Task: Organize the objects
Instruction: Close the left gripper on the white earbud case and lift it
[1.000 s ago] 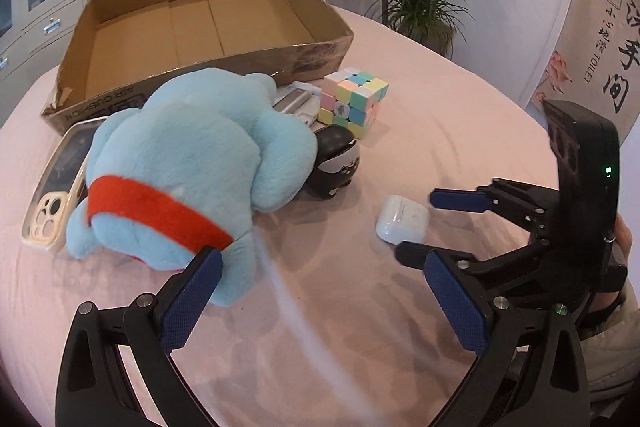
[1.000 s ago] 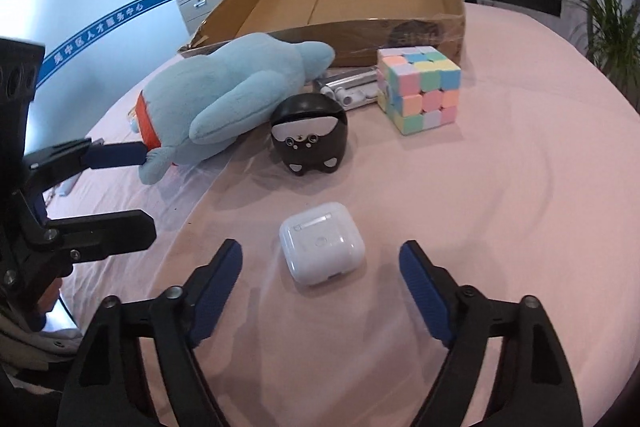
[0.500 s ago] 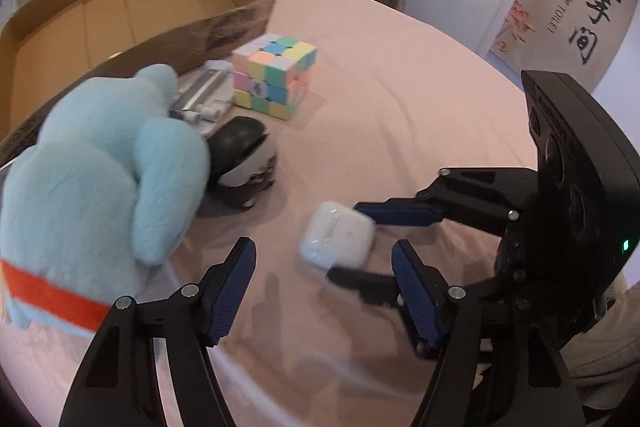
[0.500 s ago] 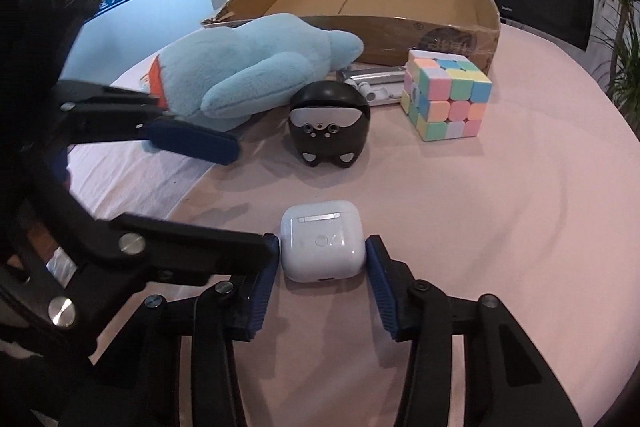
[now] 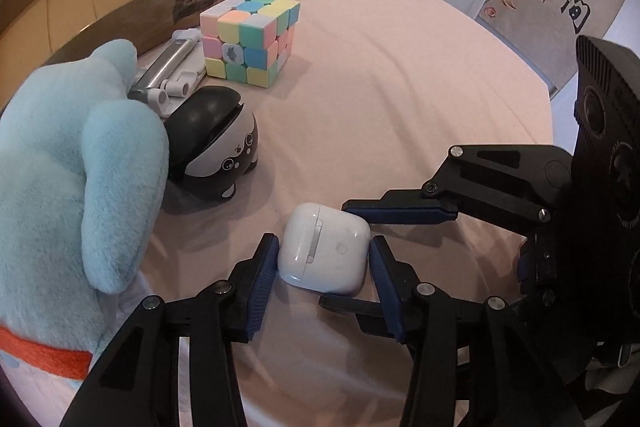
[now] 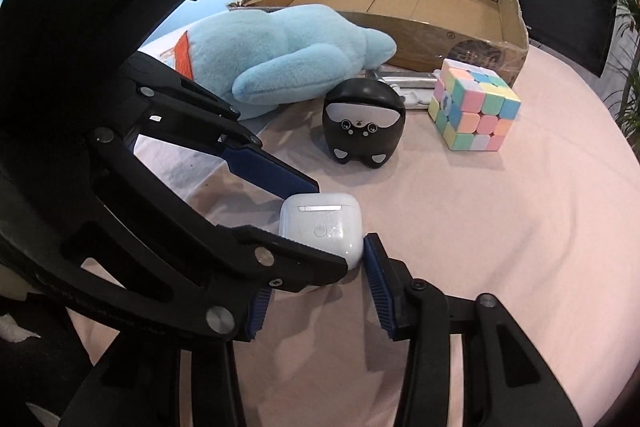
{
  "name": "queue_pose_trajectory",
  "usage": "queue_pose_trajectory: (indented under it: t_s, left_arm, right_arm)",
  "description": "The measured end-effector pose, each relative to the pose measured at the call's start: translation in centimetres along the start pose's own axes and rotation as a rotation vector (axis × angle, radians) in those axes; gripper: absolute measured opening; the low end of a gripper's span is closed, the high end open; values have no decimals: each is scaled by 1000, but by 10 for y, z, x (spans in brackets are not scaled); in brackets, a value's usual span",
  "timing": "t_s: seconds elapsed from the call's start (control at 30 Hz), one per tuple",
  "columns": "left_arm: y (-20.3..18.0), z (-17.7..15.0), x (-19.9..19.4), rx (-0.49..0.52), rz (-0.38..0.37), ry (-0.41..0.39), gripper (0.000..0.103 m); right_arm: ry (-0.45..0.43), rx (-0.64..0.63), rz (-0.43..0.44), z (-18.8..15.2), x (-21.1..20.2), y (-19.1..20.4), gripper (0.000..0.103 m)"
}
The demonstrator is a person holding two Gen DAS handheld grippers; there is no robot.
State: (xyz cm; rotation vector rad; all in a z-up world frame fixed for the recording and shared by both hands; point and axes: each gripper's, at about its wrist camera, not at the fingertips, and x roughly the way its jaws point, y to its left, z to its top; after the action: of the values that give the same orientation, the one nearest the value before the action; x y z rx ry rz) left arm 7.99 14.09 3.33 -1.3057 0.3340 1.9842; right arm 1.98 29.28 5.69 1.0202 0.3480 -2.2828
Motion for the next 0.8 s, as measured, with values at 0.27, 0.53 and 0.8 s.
queue_pose_trajectory:
  t_s: [0.27,0.53,0.8]
  left_arm:
    - [4,-6,-4,-15,-2,-24,45]
    - [5,-16,-9,-39,-8,-75,44]
    - [1,-15,-17,2,5,-77,43]
  right_arm:
    - [-1,-10,-11,2,1,1,44]
    - [-9,3,-34,1,2,7,45]
    - [-20,-17,-61,1,0,14,41]
